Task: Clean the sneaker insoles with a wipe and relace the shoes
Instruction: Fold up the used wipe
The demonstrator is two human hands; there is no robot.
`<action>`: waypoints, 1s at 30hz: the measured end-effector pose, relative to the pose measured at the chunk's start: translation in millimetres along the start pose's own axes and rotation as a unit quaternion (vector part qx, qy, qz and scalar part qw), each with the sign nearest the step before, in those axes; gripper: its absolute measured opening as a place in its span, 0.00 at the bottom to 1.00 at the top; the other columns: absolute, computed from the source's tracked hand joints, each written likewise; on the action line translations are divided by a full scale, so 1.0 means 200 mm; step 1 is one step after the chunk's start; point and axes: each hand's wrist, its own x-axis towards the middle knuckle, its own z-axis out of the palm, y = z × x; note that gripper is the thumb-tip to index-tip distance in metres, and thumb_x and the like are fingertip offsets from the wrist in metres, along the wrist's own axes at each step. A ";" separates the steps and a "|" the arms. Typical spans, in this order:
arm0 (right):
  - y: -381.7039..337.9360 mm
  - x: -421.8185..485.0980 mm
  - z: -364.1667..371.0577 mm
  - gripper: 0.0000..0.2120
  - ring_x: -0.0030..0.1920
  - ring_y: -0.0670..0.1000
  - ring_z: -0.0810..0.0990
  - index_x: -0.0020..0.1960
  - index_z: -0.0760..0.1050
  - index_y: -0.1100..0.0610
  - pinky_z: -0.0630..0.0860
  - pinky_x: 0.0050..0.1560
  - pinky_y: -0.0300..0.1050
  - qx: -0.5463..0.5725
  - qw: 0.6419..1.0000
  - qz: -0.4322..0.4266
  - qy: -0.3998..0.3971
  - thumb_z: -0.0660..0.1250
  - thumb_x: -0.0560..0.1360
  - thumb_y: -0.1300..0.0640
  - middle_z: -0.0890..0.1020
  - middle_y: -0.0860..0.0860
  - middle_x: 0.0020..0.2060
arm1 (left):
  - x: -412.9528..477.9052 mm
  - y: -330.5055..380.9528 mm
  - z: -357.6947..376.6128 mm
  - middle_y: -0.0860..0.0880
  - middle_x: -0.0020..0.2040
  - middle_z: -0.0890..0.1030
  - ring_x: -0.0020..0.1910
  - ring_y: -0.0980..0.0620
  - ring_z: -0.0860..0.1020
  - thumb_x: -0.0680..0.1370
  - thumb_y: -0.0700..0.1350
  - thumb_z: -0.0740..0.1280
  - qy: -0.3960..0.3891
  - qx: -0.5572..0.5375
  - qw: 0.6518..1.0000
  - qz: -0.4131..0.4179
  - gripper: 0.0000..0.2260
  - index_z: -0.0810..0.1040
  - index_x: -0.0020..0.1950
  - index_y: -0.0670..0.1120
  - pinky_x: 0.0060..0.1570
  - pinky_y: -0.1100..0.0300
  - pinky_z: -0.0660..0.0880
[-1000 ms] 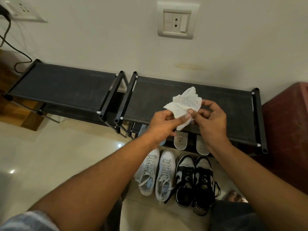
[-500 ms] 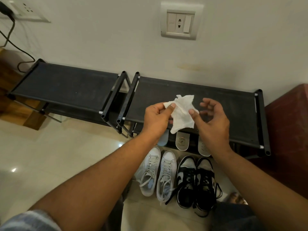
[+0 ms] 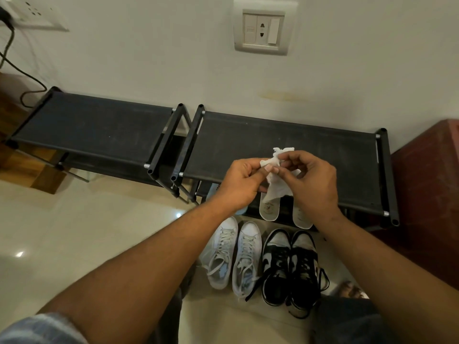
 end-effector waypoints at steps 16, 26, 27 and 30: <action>0.07 0.09 -0.09 0.04 0.48 0.49 0.87 0.52 0.85 0.55 0.85 0.52 0.47 0.103 0.991 0.090 -0.002 0.74 0.78 0.61 0.88 0.48 0.45 | 0.00 0.01 -0.04 0.47 0.52 0.88 0.48 0.55 0.87 0.87 0.38 0.64 -0.060 0.041 0.997 -0.016 0.13 0.81 0.70 0.43 0.45 0.62 0.81; 0.03 0.06 -0.08 0.11 0.48 0.48 0.86 0.54 0.84 0.54 0.85 0.50 0.44 0.100 0.992 0.079 -0.016 0.78 0.75 0.50 0.87 0.48 0.47 | -0.01 0.04 -0.07 0.48 0.46 0.88 0.42 0.54 0.87 0.87 0.39 0.63 -0.031 -0.038 0.998 -0.049 0.11 0.83 0.65 0.39 0.40 0.63 0.82; 0.03 0.05 -0.07 0.15 0.47 0.48 0.86 0.54 0.84 0.54 0.84 0.49 0.43 0.091 0.992 0.077 -0.030 0.80 0.72 0.48 0.87 0.48 0.46 | -0.01 0.04 -0.07 0.47 0.47 0.88 0.43 0.53 0.87 0.87 0.40 0.63 -0.028 -0.044 0.997 -0.049 0.11 0.83 0.65 0.39 0.41 0.62 0.82; 0.04 0.04 -0.05 0.16 0.47 0.49 0.86 0.54 0.84 0.53 0.85 0.50 0.46 0.057 0.994 0.071 -0.063 0.82 0.70 0.50 0.87 0.47 0.46 | -0.01 0.05 -0.06 0.45 0.48 0.88 0.45 0.51 0.88 0.87 0.40 0.63 -0.026 -0.046 0.997 -0.050 0.12 0.82 0.67 0.39 0.43 0.60 0.83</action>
